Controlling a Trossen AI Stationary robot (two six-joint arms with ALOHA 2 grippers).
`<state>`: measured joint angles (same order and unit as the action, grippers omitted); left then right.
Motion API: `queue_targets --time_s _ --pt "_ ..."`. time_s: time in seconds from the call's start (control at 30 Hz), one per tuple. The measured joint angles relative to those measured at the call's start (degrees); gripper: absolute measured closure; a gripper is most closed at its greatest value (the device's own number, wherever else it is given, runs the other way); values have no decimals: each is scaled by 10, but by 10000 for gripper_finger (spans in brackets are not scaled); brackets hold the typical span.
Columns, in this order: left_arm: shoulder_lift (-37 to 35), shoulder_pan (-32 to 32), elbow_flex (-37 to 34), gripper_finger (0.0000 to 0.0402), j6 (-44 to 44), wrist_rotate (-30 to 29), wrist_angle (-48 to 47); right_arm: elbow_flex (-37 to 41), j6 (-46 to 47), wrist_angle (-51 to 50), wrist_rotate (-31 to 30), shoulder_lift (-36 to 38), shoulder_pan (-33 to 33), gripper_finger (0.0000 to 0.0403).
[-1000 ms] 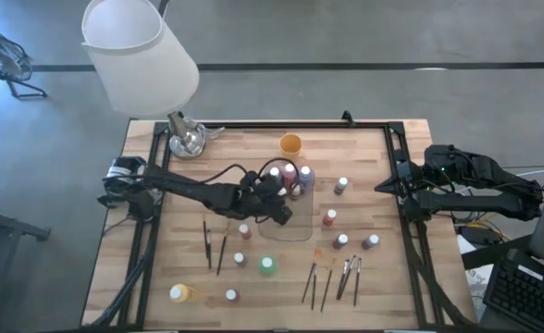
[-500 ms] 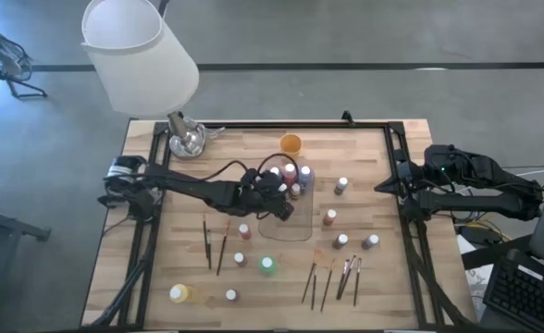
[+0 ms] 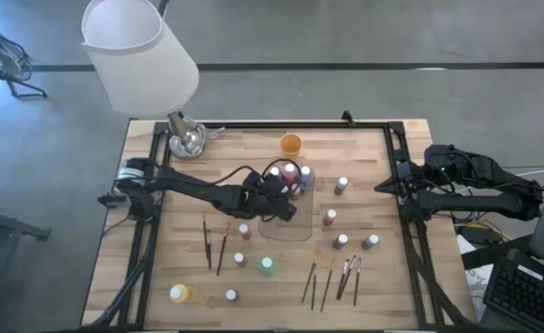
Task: Pick & Place Paint Supplies
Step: Put the pink paint bottle into the transparent bin
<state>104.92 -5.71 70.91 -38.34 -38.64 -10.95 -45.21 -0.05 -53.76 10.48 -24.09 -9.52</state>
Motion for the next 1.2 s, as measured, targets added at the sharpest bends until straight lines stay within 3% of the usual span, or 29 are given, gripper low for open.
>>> queue_targets --time_s 1.2 --pt "21 16 0 262 21 4 24 0 0 0 0 0 0 394"
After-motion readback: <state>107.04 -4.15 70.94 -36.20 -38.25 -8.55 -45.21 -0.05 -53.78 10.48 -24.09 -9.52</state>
